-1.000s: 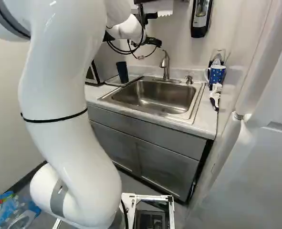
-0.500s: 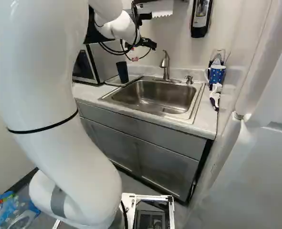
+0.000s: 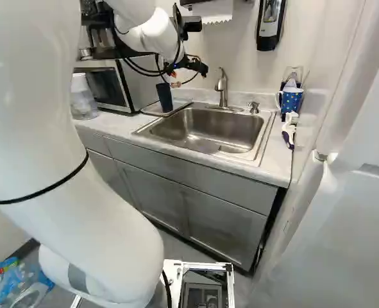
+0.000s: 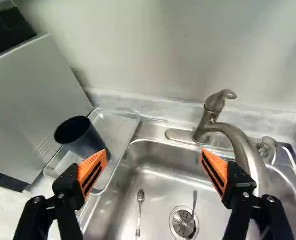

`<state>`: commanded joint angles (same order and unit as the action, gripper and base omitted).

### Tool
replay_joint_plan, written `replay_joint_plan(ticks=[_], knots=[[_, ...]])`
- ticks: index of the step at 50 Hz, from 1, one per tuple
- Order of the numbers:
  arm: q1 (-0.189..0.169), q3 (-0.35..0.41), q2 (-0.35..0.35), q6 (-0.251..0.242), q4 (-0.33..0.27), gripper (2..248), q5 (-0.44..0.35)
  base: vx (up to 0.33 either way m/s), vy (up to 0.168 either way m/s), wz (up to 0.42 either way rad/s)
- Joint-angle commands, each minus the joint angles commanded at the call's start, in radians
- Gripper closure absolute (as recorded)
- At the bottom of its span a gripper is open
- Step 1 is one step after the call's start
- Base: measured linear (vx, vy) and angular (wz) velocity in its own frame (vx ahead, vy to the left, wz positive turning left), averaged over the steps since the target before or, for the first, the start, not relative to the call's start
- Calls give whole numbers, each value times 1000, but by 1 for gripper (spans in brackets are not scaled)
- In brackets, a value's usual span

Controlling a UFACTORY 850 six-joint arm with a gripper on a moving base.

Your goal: Rinse the cup and place it in the tray

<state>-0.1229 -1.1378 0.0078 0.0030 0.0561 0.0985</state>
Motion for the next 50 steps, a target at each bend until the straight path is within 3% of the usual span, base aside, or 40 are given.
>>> replay_joint_plan(ticks=[25, 50], knots=[[-17, 130, 135, 0, 0, 3, 140, 0, 0, 0], [-67, 243, 262, 0, 0, 3, 279, 0, 0, 0]])
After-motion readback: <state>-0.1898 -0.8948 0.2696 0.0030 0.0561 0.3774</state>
